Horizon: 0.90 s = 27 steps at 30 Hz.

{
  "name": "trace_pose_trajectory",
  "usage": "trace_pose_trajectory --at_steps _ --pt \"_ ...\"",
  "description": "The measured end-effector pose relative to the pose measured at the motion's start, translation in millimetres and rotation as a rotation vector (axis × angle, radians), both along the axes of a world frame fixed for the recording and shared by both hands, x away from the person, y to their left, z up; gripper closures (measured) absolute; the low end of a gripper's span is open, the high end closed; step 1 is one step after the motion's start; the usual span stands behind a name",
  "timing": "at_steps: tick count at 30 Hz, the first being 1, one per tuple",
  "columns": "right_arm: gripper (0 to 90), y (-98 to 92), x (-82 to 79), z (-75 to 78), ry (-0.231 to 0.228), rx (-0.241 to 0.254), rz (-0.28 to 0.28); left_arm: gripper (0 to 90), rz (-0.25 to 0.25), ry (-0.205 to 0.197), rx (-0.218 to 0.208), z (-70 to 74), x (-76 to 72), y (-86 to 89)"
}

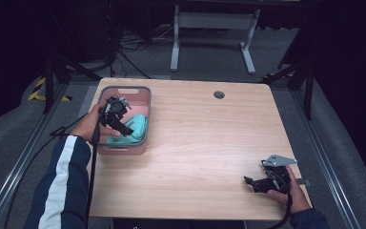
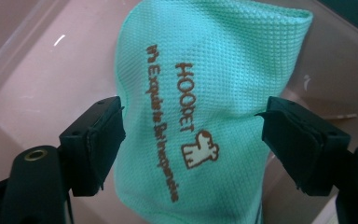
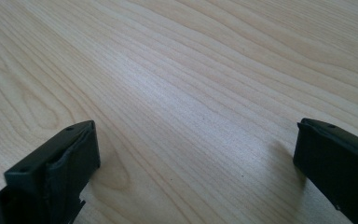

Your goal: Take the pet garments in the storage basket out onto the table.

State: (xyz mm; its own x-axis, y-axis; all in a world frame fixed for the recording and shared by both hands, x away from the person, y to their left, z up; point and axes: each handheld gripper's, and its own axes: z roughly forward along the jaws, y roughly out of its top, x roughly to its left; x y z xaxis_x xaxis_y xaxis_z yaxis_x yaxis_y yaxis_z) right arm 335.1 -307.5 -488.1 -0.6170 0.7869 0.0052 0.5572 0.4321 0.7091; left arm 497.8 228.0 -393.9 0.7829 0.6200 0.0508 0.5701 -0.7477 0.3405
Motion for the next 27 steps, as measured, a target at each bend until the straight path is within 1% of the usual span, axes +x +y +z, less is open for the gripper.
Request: trace_pose_trajectory --at_steps 2,3,4,5,6,7,8,10,11,12,13,14,16,17,18,19,20,21,22,24,27 --pt "0.5 0.0 0.0 0.0 0.0 0.0 0.0 21.0 0.003 0.006 0.001 -1.9 2.0 -1.3" --pt "0.5 -0.1 0.0 0.0 0.0 -0.001 0.001 21.0 0.006 0.025 0.011 -6.8 6.1 -3.6" --pt "0.5 -0.1 0.0 0.0 0.0 0.0 0.001 21.0 0.006 0.025 0.011 -6.8 6.1 -3.6" --pt "0.5 -0.1 0.0 0.0 0.0 0.0 0.001 21.0 0.0 0.038 0.025 -9.1 8.3 -4.6" --pt "0.5 0.0 0.0 0.0 0.0 0.0 0.0 20.7 -0.006 0.061 0.044 -12.9 12.2 -7.4" --pt "0.5 0.0 0.0 0.0 0.0 0.0 0.0 20.7 -0.006 0.061 0.044 -12.9 12.2 -7.4" --pt "0.5 0.0 0.0 0.0 0.0 0.0 0.0 20.7 -0.007 0.071 0.06 -14.7 14.5 -8.7" --pt "0.5 -0.1 0.0 0.0 0.0 -0.001 0.001 20.1 -0.002 0.089 0.069 -18.9 19.0 -11.0" --pt "0.5 0.0 0.0 0.0 0.0 0.0 0.0 20.1 -0.001 0.094 0.085 -21.8 22.1 -12.7" --pt "0.5 -0.1 0.0 0.0 0.0 0.0 0.001 19.3 0.002 0.105 0.09 -25.1 24.8 -14.3" --pt "0.5 0.0 0.0 0.0 0.0 0.0 -0.001 18.4 0.001 0.106 0.103 -26.9 25.9 -15.4" --pt "0.5 0.0 0.0 0.0 0.0 0.0 0.0 18.4 0.004 0.127 0.129 -30.9 29.0 -17.3" --pt "0.5 0.0 0.0 0.0 0.0 0.0 0.001 17.2 0.015 0.143 0.149 -37.1 32.7 -18.1" --pt "0.5 -0.1 0.0 0.0 0.0 -0.001 0.001 17.0 0.029 0.161 0.137 -40.4 33.9 -18.2" --pt "0.5 0.0 0.0 0.0 0.0 0.0 0.0 16.4 0.029 0.161 0.137 -40.4 33.9 -18.2" --pt "0.5 -0.1 0.0 0.0 0.0 -0.001 0.001 16.5 0.035 0.177 0.124 -41.4 35.9 -17.1" --pt "0.5 -0.1 0.0 0.0 0.0 -0.001 0.001 16.5 0.035 0.177 0.124 -41.4 35.9 -17.1" --pt "0.5 -0.1 0.0 0.0 0.0 -0.001 0.001 16.5 0.049 0.193 0.112 -42.4 37.2 -16.1" --pt "0.5 0.0 0.0 0.0 0.0 0.0 0.0 16.8 0.054 0.21 0.116 -42.1 38.4 -15.9" --pt "0.5 -0.1 0.0 0.0 0.0 -0.001 0.001 18.0 0.074 0.222 0.115 -42.7 38.8 -16.9" --pt "0.5 -0.1 0.0 0.0 0.0 -0.001 0.001 23.3 0.075 0.243 0.114 -41.2 39.3 -17.7"
